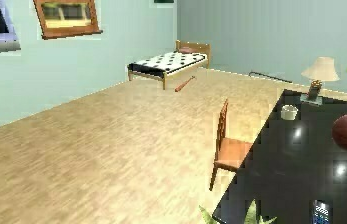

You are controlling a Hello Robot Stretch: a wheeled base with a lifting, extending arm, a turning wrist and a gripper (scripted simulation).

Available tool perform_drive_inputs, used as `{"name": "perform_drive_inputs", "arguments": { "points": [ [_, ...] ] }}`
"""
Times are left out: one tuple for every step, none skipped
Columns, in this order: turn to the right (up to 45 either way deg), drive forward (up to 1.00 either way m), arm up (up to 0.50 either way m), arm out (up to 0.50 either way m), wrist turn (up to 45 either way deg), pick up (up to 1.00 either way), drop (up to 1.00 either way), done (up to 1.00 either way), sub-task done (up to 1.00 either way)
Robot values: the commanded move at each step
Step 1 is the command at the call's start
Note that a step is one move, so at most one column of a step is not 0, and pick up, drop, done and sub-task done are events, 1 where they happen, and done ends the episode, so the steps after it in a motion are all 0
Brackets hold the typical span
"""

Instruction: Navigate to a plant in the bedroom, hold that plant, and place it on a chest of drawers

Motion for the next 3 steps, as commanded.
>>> {"name": "perform_drive_inputs", "arguments": {
  "points": [
    [45.0, 0.0, 0.0, 0.0, 0.0, 0.0, 0.0, 0.0, 0.0],
    [45.0, 0.0, 0.0, 0.0, 0.0, 0.0, 0.0, 0.0, 0.0],
    [21.0, 0.0, 0.0, 0.0, 0.0, 0.0, 0.0, 0.0, 0.0]
  ]
}}
